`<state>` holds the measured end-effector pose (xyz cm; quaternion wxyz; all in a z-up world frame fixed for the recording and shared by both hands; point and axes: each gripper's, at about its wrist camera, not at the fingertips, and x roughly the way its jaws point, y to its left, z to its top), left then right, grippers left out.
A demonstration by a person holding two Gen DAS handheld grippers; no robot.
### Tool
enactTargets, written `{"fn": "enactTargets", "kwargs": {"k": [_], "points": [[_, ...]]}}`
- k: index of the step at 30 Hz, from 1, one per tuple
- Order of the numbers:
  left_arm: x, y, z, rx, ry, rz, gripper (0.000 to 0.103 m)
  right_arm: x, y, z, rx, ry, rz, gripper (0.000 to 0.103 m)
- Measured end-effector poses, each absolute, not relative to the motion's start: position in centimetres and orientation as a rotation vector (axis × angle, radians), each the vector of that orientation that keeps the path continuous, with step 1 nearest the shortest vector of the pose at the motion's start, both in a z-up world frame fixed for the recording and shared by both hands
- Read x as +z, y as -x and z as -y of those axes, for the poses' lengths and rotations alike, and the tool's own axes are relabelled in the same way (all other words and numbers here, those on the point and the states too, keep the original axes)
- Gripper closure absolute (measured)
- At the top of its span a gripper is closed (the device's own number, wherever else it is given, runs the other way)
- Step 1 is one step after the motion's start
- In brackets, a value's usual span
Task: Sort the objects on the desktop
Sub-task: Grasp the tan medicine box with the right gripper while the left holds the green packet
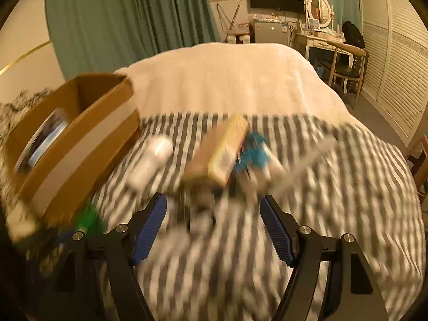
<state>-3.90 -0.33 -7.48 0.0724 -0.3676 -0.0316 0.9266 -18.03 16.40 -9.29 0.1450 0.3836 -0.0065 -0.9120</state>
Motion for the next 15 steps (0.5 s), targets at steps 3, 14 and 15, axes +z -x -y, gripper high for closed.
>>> {"fn": "enactTargets", "kwargs": {"k": [3,14,15], "points": [[-8.6,5.3,0.9,2.774,1.14,0.133,0.055,-10.6,21.3,-14.8,-2.625,-1.134,-0.03,0.04],[-7.9,5.4,0.9,2.74,1.093,0.159,0.055,-12.4,22.0,-13.8,-2.637,-1.233,0.047,0.065],[-7.7,5.4,0.8,2.745,1.089,0.16,0.055,-11.9,21.1,-13.7,-2.632,-1.232,0.012,0.066]]}}
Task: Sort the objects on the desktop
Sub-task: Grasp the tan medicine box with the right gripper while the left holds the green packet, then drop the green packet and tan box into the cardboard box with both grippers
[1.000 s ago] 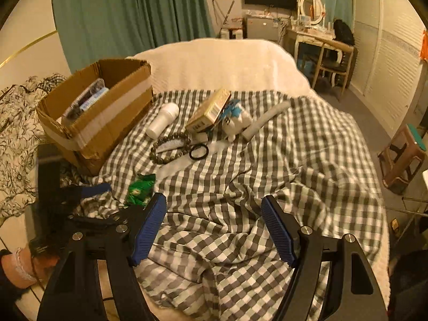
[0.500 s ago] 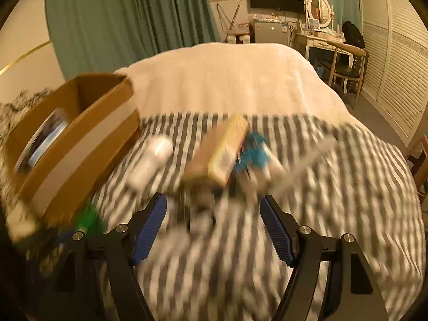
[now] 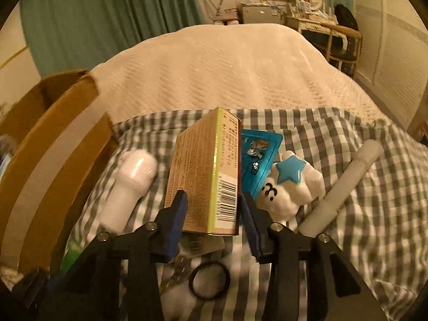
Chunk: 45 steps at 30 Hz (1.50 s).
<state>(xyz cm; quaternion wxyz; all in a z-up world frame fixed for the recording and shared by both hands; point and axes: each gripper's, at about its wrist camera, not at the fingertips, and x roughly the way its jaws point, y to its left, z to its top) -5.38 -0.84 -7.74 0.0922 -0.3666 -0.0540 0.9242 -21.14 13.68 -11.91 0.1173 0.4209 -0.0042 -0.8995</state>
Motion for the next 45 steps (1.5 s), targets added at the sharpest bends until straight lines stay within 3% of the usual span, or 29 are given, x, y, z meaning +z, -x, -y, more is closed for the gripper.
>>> {"fn": "enactTargets", "kwargs": {"k": [10,16,22,31,39,45], "points": [[-5.3,3.2,0.8,2.738,1.037,0.192,0.055,-6.2,10.9,-14.5,-2.551,-1.247,-0.254,0.072],[-5.5,2.7,0.5,2.711,1.084,0.193,0.055,-8.2,6.3,-15.7,-2.466,-1.434,-0.36,0.073],[-7.2,3.2,0.5,2.683,1.164,0.187,0.055,-11.7,7.0,-16.1,-2.491,-1.468,-0.157,0.067],[-8.4,4.1,0.2,2.698,1.172,0.135,0.055,-13.0,7.8,-17.2,-2.541,-1.431,0.016,0.071],[-0.1,1.2,-0.2,2.769,0.805,0.033,0.055,-6.2,5.8,-16.7,-2.632,-1.253,-0.032,0.075],[9.3,-1.2,5.3,2.815,0.537,0.164,0.055,1.7,4.6,-11.8,-2.59,-1.012,-0.027,0.075]]}}
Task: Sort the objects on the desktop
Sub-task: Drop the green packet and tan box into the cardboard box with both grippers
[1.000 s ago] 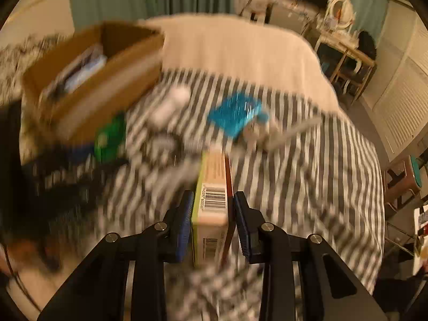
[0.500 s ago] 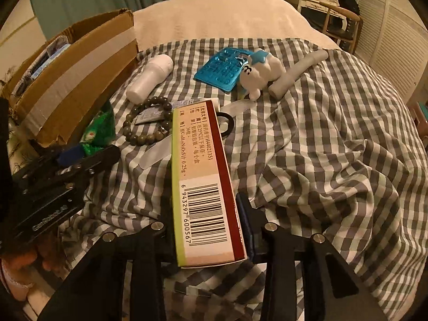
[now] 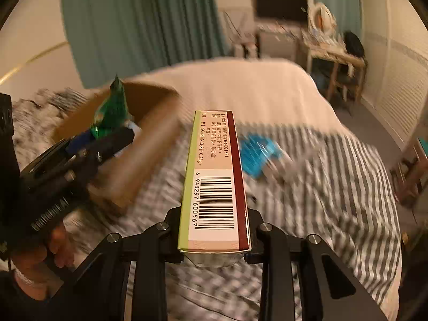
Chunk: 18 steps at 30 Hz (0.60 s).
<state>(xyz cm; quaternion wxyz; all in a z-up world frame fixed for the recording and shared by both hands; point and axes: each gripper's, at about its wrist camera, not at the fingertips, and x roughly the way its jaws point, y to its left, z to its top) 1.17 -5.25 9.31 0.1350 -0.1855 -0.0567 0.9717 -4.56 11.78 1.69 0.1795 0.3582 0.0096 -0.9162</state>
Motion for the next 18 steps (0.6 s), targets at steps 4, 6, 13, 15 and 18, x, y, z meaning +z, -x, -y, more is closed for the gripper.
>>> {"fn": "enactTargets", "kwargs": {"k": [4,6,13,15,18], "points": [[11.8,-0.7,11.9,2.942,0.539,0.261,0.055,5.4,5.1,-6.0,-2.504,-0.877,-0.034,0.075],[11.5,0.2,14.5,2.991,0.612,0.267,0.055,6.0,6.4,-3.7,-2.465,-0.85,-0.014,0.075],[7.1,4.6,20.6,3.102,0.848,0.298,0.054,3.4,12.2,2.5,-2.438,-0.895,0.058,0.075],[6.5,4.9,20.4,3.111,0.883,0.269,0.03,2.9,13.5,2.8,-2.434,-0.937,0.099,0.073],[6.2,4.2,19.7,3.161,0.832,0.228,0.002,3.5,13.9,2.5,-2.498,-0.918,0.061,0.041]]}}
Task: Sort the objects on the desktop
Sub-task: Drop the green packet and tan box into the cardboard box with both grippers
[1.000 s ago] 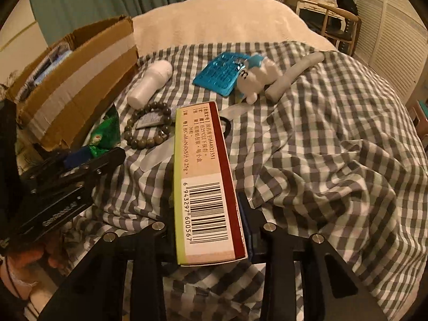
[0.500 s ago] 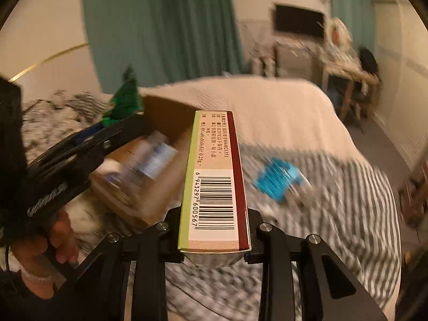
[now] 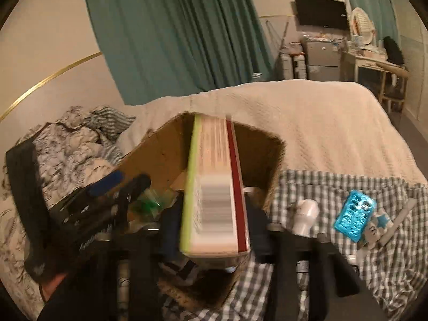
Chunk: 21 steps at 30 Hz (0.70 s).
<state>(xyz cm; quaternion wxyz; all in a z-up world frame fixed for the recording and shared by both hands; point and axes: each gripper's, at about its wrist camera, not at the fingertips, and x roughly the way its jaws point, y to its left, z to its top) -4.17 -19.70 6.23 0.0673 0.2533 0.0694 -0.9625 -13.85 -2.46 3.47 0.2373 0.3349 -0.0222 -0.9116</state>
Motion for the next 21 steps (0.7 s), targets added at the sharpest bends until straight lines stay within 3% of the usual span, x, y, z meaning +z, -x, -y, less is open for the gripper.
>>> {"fn": "enactTargets", "kwargs": {"k": [3,9,14,21], "points": [[6.7,4.1,18.4,-2.909,-0.767,-0.171,0.002,4.7,13.3,1.6,-2.552,-0.876,0.014,0.038],[8.5,2.0,15.4,-2.941,-0.736,-0.099,0.002,5.1,11.4,-2.7,-2.581,-0.924,0.136,0.038],[9.7,-1.1,12.6,-3.039,-0.721,-0.176,0.0,4.7,7.8,-6.9,-2.611,-0.973,0.105,0.038],[6.3,-3.2,7.0,-3.1,-0.932,-0.163,0.0,3.0,3.9,-14.0,-2.692,-1.057,0.031,0.038]]}}
